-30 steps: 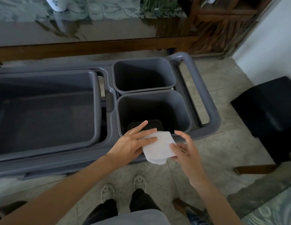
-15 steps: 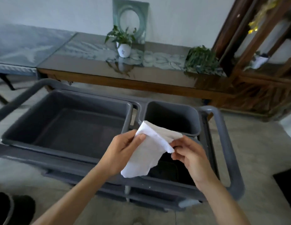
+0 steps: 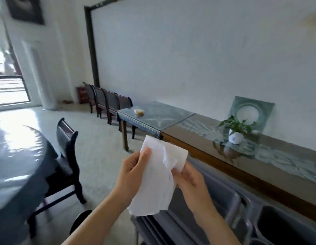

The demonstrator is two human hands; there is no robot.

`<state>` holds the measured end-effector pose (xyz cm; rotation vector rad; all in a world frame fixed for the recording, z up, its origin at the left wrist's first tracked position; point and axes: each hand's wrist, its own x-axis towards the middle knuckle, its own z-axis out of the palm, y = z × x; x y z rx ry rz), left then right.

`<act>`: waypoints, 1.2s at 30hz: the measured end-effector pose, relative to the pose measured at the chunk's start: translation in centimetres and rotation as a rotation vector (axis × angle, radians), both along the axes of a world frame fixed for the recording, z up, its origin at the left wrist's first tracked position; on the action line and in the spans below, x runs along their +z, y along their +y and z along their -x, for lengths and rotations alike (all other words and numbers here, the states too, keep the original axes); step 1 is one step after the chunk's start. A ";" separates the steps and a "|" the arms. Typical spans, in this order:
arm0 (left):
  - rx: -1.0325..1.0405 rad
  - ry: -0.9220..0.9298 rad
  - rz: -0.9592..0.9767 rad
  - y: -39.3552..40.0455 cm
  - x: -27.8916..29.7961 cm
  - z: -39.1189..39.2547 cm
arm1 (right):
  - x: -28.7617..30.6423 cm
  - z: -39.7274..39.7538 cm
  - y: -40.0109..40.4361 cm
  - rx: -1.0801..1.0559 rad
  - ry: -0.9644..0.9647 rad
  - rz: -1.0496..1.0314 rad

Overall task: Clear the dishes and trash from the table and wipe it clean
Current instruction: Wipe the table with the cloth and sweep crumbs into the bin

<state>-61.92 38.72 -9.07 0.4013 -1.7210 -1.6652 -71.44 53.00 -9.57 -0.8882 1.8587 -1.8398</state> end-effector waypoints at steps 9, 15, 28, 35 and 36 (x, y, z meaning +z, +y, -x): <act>0.494 0.003 0.249 -12.5 5.9 -19.0 | 5.8 -17.8 -15.7 0.203 0.048 0.133; 0.849 -0.131 0.586 -16.2 6.6 -33.1 | 7.7 -30.8 -22.3 0.374 0.015 0.231; 1.097 -0.057 0.298 -17.4 5.0 -60.2 | 6.9 -54.4 -31.5 1.051 -0.087 0.184; 1.328 -0.098 0.234 -20.5 3.6 -70.5 | 5.4 -63.2 -39.2 1.165 -0.074 0.188; 1.360 -0.112 0.223 -21.2 3.4 -71.9 | 5.3 -64.3 -40.4 1.192 -0.067 0.187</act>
